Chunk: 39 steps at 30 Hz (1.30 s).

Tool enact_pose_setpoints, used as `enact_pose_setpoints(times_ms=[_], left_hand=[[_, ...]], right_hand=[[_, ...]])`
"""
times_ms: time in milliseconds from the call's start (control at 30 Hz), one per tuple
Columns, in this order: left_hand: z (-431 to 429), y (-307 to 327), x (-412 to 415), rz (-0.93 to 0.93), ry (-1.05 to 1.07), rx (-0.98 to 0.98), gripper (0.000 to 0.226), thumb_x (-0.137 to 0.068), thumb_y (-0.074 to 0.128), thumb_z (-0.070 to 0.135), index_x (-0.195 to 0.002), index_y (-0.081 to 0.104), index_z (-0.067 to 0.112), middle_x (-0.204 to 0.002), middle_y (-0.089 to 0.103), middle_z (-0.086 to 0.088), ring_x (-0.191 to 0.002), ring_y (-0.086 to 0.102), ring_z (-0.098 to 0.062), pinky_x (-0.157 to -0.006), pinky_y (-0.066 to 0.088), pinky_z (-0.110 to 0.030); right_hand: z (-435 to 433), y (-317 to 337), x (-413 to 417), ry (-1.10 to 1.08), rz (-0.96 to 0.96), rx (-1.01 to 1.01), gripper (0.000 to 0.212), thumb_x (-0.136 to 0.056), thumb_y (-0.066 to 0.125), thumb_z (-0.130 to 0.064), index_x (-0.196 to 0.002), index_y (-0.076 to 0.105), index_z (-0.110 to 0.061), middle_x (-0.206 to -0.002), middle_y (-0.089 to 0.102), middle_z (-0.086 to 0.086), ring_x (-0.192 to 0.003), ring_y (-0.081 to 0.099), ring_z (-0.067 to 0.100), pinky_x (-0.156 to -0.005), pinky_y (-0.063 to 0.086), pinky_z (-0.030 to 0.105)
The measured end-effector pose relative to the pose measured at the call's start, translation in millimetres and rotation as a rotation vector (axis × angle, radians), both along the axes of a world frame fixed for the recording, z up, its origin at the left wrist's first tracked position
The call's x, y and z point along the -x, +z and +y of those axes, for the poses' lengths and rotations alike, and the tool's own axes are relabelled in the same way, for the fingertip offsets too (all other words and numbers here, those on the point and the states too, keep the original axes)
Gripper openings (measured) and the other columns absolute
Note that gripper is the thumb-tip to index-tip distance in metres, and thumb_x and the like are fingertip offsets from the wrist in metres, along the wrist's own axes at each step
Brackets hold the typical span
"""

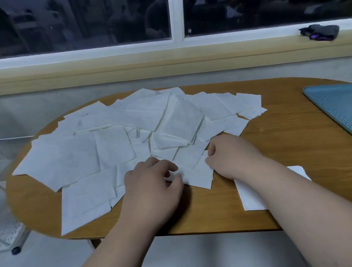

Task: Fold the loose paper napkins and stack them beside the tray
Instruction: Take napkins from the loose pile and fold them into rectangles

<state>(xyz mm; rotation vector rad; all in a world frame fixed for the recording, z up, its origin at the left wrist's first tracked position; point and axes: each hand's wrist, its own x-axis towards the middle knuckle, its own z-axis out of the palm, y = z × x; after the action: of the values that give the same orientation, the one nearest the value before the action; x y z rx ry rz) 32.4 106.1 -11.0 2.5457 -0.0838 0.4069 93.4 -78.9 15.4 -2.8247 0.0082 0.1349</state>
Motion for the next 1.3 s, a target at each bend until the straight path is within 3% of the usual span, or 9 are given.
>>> enact_pose_setpoints(times_ms=[333, 533, 667, 767, 967, 1067, 1167, 1233, 1300], left_hand=[[-1.0, -1.7, -1.3, 0.017, -0.011, 0.047, 0.015, -0.092, 0.055, 0.040, -0.101, 0.067, 0.036, -0.091, 0.056, 0.017, -0.098, 0.051, -0.005, -0.094, 0.028, -0.028], [-5.1, -0.3, -1.0, 0.028, -0.004, 0.047, 0.016, -0.093, 0.056, 0.040, -0.102, 0.068, 0.035, -0.090, 0.056, 0.017, -0.097, 0.051, -0.005, -0.093, 0.029, -0.029], [-7.0, -0.2, -1.7, 0.031, -0.006, 0.048, 0.015, -0.092, 0.056, 0.040, -0.101, 0.067, 0.036, -0.091, 0.056, 0.017, -0.098, 0.051, -0.006, -0.096, 0.031, -0.030], [-7.6, -0.2, -2.2, 0.019, -0.013, 0.059, 0.014, -0.091, 0.057, 0.038, -0.100, 0.068, 0.035, -0.095, 0.058, 0.017, -0.102, 0.051, -0.008, -0.098, 0.035, -0.033], [-14.9, 5.2, 2.9, -0.036, -0.054, 0.187, 0.039, -0.088, 0.056, 0.047, -0.126, 0.060, 0.036, -0.122, 0.044, 0.019, -0.124, 0.037, -0.007, -0.105, 0.042, -0.043], [-24.7, 9.3, 11.0, 0.045, -0.128, 0.308, 0.055, -0.089, 0.057, 0.054, -0.141, 0.043, 0.043, -0.130, 0.035, 0.028, -0.134, 0.032, -0.001, -0.112, 0.037, -0.038], [-34.9, 8.7, 15.5, 0.128, -0.226, 0.420, 0.063, -0.082, 0.057, 0.059, -0.141, 0.037, 0.050, -0.135, 0.045, 0.034, -0.126, 0.044, 0.007, -0.099, 0.042, -0.025], [-43.4, 7.8, 17.0, 0.163, -0.267, 0.490, 0.055, -0.085, 0.064, 0.053, -0.135, 0.042, 0.054, -0.122, 0.058, 0.033, -0.116, 0.050, 0.014, -0.088, 0.044, -0.020], [-52.2, 7.4, 16.3, 0.182, -0.269, 0.588, 0.045, -0.089, 0.070, 0.036, -0.126, 0.051, 0.052, -0.104, 0.066, 0.025, -0.105, 0.059, 0.008, -0.084, 0.043, -0.023]], right_hand=[[0.3, -1.9, 3.5, -0.052, -0.016, -0.143, 0.026, -0.085, 0.054, -0.011, -0.103, 0.070, 0.000, -0.101, 0.073, 0.014, -0.070, 0.055, 0.018, -0.061, 0.040, 0.030], [4.2, 2.1, -1.9, -0.061, 0.005, -0.170, 0.027, -0.087, 0.055, -0.009, -0.107, 0.073, -0.008, -0.107, 0.072, 0.008, -0.095, 0.066, 0.022, -0.081, 0.057, 0.037], [0.9, 3.8, -1.1, -0.095, 0.003, -0.232, 0.030, -0.082, 0.053, -0.008, -0.104, 0.074, -0.004, -0.102, 0.075, 0.012, -0.074, 0.063, 0.020, -0.061, 0.044, 0.029], [-10.0, 13.6, 15.0, -0.096, -0.026, -0.281, 0.024, -0.083, 0.054, -0.010, -0.095, 0.074, -0.006, -0.084, 0.073, 0.010, -0.063, 0.054, 0.017, -0.056, 0.041, 0.030], [-40.1, 38.5, 65.2, -0.030, -0.122, -0.496, 0.015, -0.088, 0.058, -0.018, -0.079, 0.069, -0.023, -0.082, 0.071, -0.008, -0.057, 0.057, 0.009, -0.048, 0.042, 0.020], [-55.8, 44.0, 85.0, 0.059, -0.120, -0.599, 0.015, -0.088, 0.060, -0.012, -0.077, 0.067, -0.020, -0.067, 0.065, 0.002, -0.056, 0.051, 0.011, -0.052, 0.040, 0.022], [-73.9, 38.9, 94.6, 0.062, -0.109, -0.721, 0.017, -0.086, 0.058, -0.006, -0.075, 0.064, -0.016, -0.060, 0.051, 0.008, -0.058, 0.044, 0.020, -0.058, 0.038, 0.036], [-86.1, 33.4, 96.9, 0.017, -0.110, -0.825, 0.012, -0.082, 0.059, -0.009, -0.073, 0.064, -0.015, -0.061, 0.049, 0.010, -0.059, 0.041, 0.023, -0.058, 0.033, 0.040], [-96.5, 28.7, 96.7, -0.022, -0.104, -0.891, 0.008, -0.076, 0.057, -0.015, -0.074, 0.064, -0.015, -0.065, 0.051, 0.012, -0.062, 0.041, 0.025, -0.060, 0.032, 0.041]])
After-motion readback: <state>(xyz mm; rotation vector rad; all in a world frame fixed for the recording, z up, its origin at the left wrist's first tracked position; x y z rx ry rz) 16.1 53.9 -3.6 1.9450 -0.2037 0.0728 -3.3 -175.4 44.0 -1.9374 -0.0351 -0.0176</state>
